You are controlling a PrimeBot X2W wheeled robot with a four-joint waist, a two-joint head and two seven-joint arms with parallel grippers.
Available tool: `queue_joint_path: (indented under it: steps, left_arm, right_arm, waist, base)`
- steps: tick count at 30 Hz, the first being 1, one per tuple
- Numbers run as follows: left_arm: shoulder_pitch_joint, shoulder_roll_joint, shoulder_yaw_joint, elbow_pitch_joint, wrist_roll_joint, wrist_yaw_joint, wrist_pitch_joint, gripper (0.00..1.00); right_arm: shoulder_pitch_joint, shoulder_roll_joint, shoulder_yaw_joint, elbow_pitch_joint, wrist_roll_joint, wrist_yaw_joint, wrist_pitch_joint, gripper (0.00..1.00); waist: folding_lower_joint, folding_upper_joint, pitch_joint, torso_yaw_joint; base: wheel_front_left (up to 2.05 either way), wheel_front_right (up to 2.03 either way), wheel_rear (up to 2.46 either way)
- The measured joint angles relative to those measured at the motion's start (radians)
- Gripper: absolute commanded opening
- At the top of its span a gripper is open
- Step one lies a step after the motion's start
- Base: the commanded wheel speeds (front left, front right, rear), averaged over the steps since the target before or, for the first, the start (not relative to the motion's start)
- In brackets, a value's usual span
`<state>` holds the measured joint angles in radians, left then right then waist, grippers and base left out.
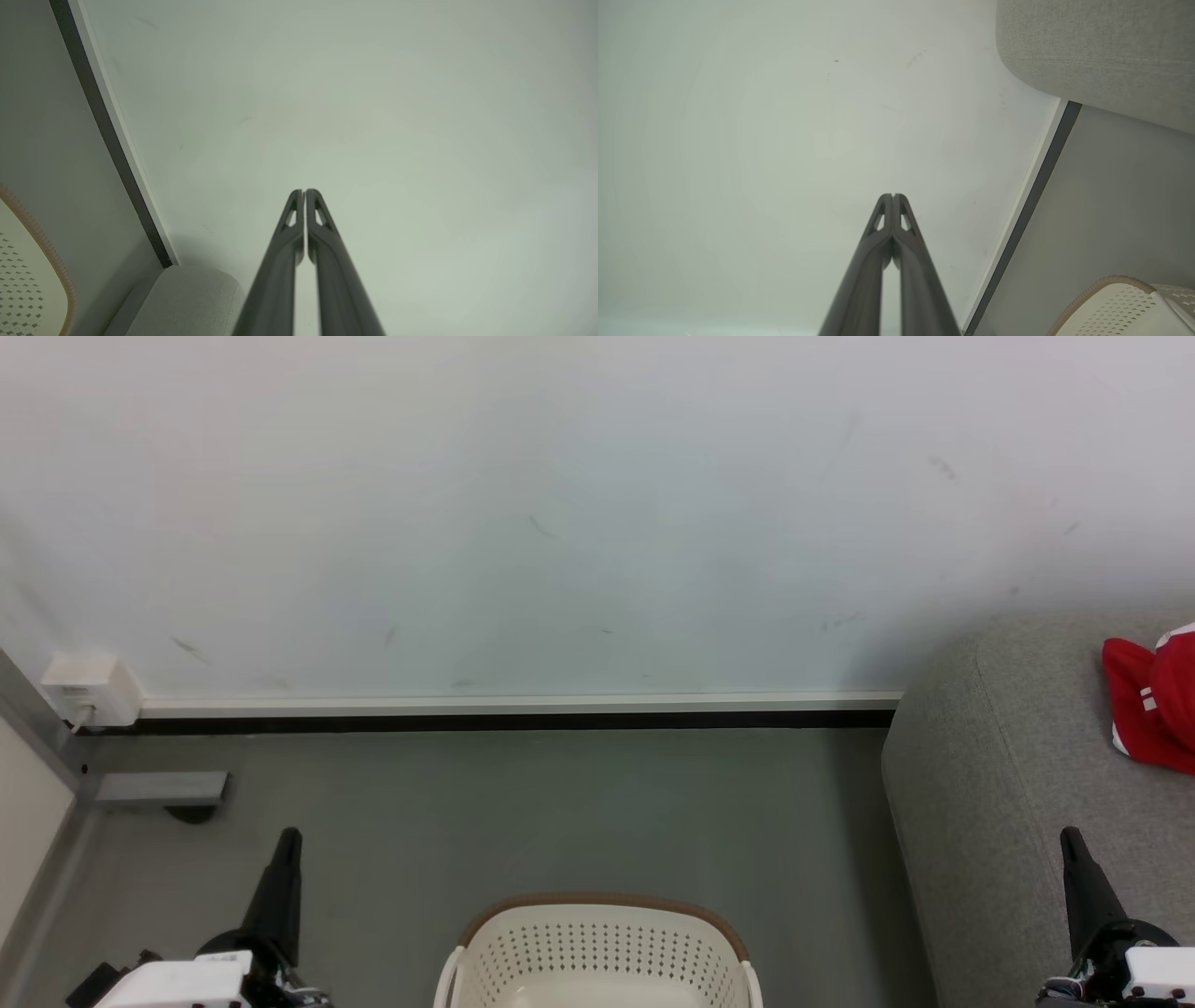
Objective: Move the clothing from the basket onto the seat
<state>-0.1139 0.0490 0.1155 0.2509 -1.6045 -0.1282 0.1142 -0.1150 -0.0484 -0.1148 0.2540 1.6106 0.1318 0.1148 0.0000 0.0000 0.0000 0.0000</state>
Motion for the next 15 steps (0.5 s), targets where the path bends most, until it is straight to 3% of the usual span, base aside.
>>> queue_joint_path:
  steps: [15]
  left_arm:
    - [0.000,0.000,0.000,0.000,0.000,0.000,0.000,0.00]
  right_arm:
    - [0.000,0.000,0.000,0.000,0.000,0.000,0.000,0.00]
  waist:
    - [0.0000,0.0000,0.000,0.000]
  base:
    - [0.00,0.00,0.00]
